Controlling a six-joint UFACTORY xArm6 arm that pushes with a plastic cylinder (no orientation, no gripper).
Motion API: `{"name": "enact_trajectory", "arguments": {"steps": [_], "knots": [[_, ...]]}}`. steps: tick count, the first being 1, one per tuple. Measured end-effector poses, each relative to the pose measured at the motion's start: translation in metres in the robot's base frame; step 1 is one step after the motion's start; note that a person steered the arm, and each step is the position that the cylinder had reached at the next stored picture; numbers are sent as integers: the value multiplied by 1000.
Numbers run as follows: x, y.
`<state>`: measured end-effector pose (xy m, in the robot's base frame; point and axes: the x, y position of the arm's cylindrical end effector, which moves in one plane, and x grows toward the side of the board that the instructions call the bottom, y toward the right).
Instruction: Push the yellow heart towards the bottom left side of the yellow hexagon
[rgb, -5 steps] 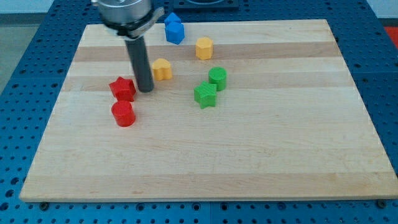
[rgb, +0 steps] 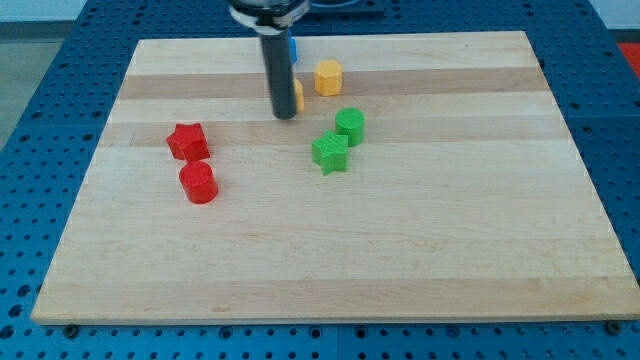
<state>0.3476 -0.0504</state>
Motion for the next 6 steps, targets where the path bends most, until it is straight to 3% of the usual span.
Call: {"name": "enact_trajectory", "arguments": {"steps": [1,2,3,6], "knots": [[-12,4],[-6,-58],[-38,-75],[-25,-9]]}}
